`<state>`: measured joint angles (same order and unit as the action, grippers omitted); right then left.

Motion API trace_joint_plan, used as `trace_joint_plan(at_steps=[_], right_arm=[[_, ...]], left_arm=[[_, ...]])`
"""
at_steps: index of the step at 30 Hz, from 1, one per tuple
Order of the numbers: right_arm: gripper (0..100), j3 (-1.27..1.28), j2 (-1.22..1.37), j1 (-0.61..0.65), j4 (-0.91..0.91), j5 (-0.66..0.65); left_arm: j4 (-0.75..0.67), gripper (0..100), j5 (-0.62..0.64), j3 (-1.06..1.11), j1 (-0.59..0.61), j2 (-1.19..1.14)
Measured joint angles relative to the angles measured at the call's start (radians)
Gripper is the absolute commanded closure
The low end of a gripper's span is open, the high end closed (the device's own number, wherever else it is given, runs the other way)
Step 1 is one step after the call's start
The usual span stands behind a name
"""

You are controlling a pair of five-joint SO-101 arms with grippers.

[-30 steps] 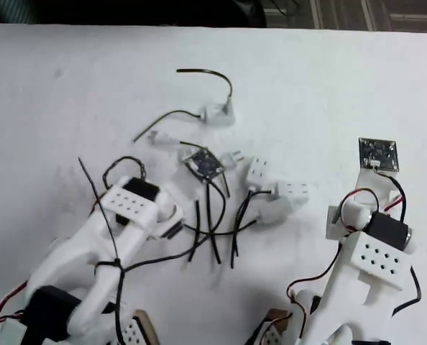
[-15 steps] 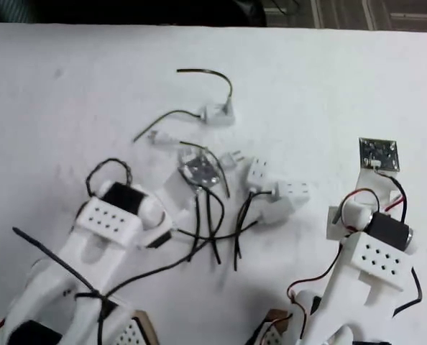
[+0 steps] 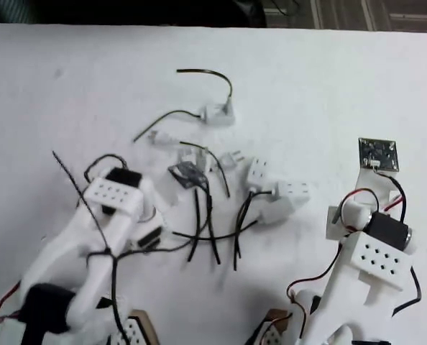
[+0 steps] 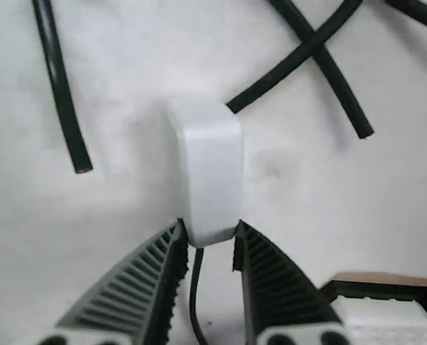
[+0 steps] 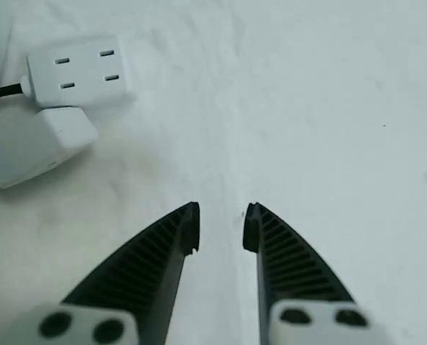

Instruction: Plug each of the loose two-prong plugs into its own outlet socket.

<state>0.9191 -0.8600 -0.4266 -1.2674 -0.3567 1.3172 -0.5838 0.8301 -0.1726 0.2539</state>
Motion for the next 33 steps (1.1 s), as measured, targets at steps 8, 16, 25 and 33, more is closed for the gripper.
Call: trace_joint_plan(at_steps=[8, 16, 25, 33], right_arm=[[88.7, 0.000, 0.000, 0.000, 0.000, 0.000], [88.7, 0.000, 0.000, 0.000, 0.000, 0.000], [88.7, 0.000, 0.000, -0.002, 0.000, 0.000], [88.7, 0.014, 0.000, 0.000, 0.000, 0.000]], left_arm=[[-0.043, 68, -0.002, -0.137, 0.180, -0.123], [-0.046, 68, -0.002, -0.235, 0.235, -0.133], [-0.138, 68, -0.002, -0.230, 0.304, -0.138], [-0.198, 74, -0.002, -0.189, 0.345, -0.138]])
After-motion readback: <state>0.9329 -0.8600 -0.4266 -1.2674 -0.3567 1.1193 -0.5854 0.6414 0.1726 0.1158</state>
